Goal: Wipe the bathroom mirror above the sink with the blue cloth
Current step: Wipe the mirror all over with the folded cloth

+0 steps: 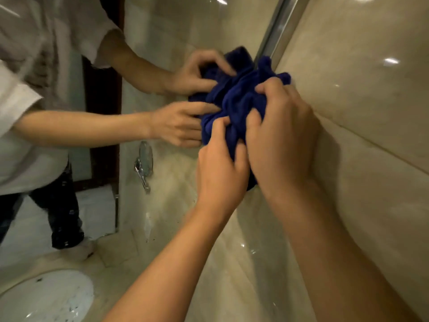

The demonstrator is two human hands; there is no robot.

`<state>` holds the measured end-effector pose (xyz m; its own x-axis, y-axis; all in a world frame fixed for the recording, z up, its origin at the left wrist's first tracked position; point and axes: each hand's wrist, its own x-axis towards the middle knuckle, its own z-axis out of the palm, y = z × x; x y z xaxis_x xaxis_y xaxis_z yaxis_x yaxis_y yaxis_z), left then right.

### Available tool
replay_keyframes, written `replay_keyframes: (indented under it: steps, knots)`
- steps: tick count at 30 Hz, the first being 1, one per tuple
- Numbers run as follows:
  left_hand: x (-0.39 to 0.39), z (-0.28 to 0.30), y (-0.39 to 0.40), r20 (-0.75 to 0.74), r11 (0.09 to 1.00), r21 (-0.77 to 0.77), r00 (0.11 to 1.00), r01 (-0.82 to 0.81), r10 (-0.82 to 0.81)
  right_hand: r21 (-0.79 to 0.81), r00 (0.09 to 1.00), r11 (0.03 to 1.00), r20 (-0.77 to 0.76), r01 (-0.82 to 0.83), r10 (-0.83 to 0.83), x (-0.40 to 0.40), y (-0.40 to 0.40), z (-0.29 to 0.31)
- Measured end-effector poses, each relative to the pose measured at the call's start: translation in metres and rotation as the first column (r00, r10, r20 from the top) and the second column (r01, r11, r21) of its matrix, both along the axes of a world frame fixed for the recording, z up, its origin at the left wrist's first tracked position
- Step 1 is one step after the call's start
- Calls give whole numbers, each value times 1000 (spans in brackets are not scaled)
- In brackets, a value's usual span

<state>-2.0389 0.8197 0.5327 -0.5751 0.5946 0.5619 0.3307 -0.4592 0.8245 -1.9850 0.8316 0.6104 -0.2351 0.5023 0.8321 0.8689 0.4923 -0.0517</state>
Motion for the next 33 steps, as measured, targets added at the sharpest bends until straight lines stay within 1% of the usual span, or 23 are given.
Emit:
replay_keyframes:
  steps: [1, 3, 5, 6, 8, 10, 12, 13, 16, 18, 21, 25, 27, 31, 33]
  knots:
    - [2, -9, 2, -2, 1000, 0, 1000, -19, 19, 13, 1000, 1000, -15, 0, 0, -1, 3, -8]
    - [4, -35, 4, -7, 998, -41, 999, -49, 49, -12, 998, 999, -49, -30, 29, -3, 5, -31]
    - [6, -63, 2, -1, 991, -118, 998, -56, 57, -69, 998, 996, -34, -50, 48, -1, 5, -60]
    - [7, -79, -1, 6, 982, -183, 998, -54, 56, -108, 999, 993, -11, -36, 35, 0, 4, -76]
    - [7, -104, -6, 24, 959, -282, 999, -29, 38, -207, 994, 978, 107, 23, 0, 3, 1, -97]
    - [6, -121, -16, 1, 929, -368, 999, -37, 40, -378, 966, 923, 257, 66, 36, 5, -6, -106]
    - [5, -120, -24, -5, 920, -392, 1000, -23, 22, -443, 948, 894, 310, 75, 74, 13, -9, -104]
    - [5, -112, -27, -3, 931, -366, 1000, -7, 7, -433, 953, 899, 295, 65, 73, 17, -11, -96]
    - [6, -67, -24, 20, 974, -224, 1000, 23, -19, -271, 975, 962, 219, 27, 34, 19, -19, -54]
    - [5, -37, -20, 26, 988, -155, 1000, 18, -14, -185, 987, 983, 163, 24, 6, 19, -22, -25]
    - [1, -16, -13, 4, 989, -150, 1000, -12, 13, -145, 989, 988, 146, 57, -36, 16, -14, 1]
    - [-4, -25, -10, -58, 983, -184, 998, -21, 11, -169, 982, 981, 177, 94, -63, 6, -7, -10]
    - [-6, -34, -7, -81, 984, -175, 997, -18, 4, -170, 981, 980, 179, 104, -73, 2, -4, -19]
    - [-5, -54, -2, -141, 981, -189, 990, -48, 22, -98, 986, 991, 145, 95, -81, -3, 2, -40]
    - [-3, -69, -3, -132, 981, -187, 991, -40, 15, -61, 988, 993, 128, 100, -91, -3, 4, -58]
